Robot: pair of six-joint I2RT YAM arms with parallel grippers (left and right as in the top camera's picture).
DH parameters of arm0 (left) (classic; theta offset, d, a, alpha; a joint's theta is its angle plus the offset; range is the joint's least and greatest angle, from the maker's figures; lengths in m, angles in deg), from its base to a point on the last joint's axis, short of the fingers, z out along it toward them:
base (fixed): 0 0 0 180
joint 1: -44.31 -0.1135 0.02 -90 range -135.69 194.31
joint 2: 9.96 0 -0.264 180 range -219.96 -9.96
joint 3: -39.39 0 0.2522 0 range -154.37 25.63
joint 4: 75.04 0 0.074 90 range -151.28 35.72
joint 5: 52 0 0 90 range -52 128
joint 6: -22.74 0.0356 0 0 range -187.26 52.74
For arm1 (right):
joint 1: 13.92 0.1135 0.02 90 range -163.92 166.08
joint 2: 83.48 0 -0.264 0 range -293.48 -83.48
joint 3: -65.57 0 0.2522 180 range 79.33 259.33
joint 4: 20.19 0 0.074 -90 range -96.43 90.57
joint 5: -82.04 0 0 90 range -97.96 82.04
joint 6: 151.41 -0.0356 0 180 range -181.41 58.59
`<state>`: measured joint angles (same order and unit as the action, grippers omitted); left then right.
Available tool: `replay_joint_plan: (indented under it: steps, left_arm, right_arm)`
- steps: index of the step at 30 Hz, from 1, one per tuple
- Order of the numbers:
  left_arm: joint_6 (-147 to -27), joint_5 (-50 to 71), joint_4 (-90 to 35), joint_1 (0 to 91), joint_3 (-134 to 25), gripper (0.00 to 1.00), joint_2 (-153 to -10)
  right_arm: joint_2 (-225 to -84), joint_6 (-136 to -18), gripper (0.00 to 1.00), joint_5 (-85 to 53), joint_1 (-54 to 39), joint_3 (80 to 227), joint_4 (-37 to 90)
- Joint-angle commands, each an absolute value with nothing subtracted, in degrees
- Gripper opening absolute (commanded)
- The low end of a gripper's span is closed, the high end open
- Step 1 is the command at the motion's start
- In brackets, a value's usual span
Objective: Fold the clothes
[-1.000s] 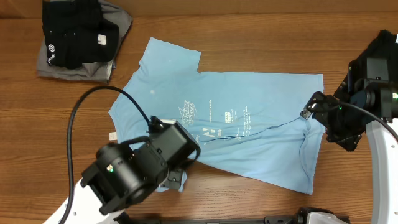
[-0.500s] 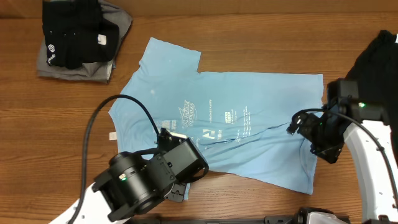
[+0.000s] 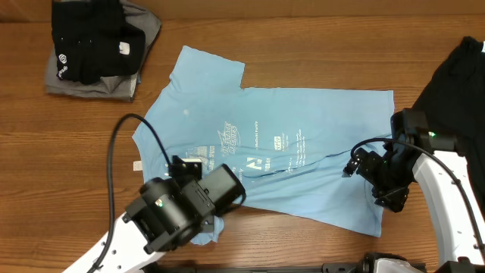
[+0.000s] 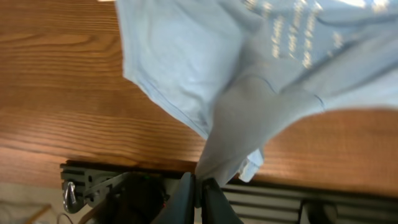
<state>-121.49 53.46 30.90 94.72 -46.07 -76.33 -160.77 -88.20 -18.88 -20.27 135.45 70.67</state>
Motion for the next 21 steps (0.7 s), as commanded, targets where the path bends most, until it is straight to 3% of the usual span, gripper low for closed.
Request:
replay_joint_plan:
  steps: [1, 10, 21]
  left_arm:
    - [-123.6, 57.1, 30.8, 90.6, -46.2, 0.07, -75.5]
    - [-123.4, 59.2, 27.8, 80.9, -46.7, 0.10, -75.5]
    - [-121.9, 59.2, 25.4, 80.3, -46.6, 0.11, -75.5]
  right_arm:
    - [-160.1, -88.4, 1.00, -20.6, -20.4, 132.3, 69.4]
    - [-160.1, -92.0, 1.00, -25.2, -20.4, 124.0, 61.2]
    - [-159.7, -99.1, 1.00, -19.4, -20.4, 123.2, 62.7]
